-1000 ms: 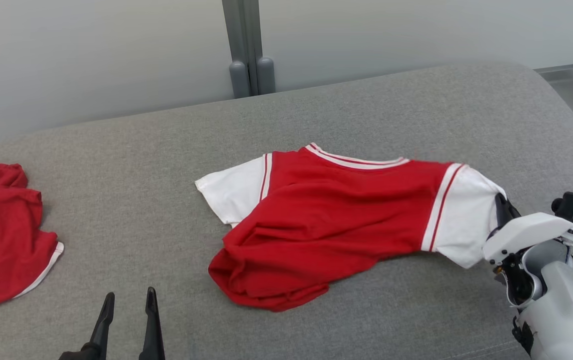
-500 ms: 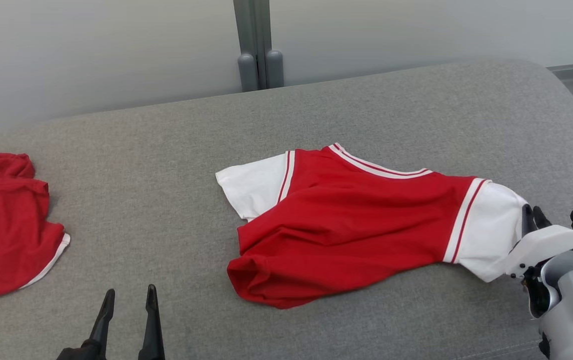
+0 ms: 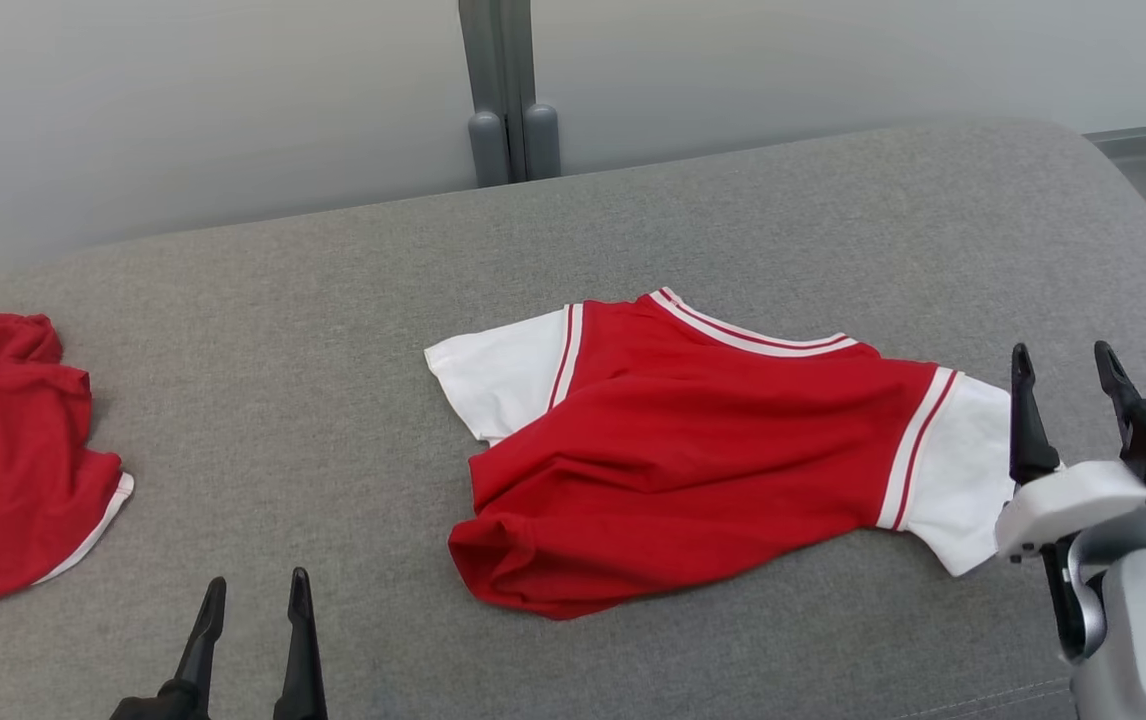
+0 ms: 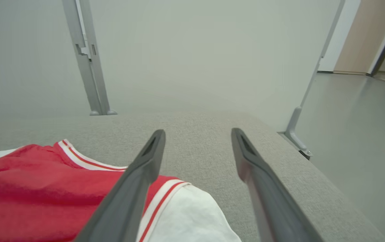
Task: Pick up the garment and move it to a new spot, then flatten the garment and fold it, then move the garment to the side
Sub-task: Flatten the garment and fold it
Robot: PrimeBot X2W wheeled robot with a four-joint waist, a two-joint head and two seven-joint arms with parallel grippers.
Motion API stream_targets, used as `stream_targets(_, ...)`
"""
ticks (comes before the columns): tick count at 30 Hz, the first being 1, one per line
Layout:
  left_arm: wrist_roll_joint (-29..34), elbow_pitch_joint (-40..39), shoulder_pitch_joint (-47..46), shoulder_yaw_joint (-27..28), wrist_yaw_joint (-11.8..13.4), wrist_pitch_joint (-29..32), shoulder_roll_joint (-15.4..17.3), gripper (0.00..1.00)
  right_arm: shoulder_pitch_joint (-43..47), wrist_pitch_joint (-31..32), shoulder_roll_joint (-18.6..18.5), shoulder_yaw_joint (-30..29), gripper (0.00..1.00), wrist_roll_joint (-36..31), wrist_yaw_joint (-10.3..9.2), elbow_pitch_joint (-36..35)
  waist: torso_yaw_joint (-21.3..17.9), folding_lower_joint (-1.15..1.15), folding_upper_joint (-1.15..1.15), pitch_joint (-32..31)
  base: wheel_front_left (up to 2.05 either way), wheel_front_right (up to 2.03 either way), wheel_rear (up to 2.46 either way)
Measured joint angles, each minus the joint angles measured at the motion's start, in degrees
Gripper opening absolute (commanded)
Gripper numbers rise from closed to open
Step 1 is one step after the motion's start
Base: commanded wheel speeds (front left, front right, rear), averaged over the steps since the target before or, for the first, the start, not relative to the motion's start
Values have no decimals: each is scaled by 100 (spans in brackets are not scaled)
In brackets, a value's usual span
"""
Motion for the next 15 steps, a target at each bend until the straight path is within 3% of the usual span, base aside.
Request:
stream_targets(7,0,-21,-8,27,-1,0,-1,100,1265,0,237,261,100,-48,0,-1746,-11,0,0,24,0,0,0)
stream_targets(15,5,-14,1,81,-19,0,-1,100,2140,0,315,487,100,36,1,-2398,16,0,0,-19,0,0,0)
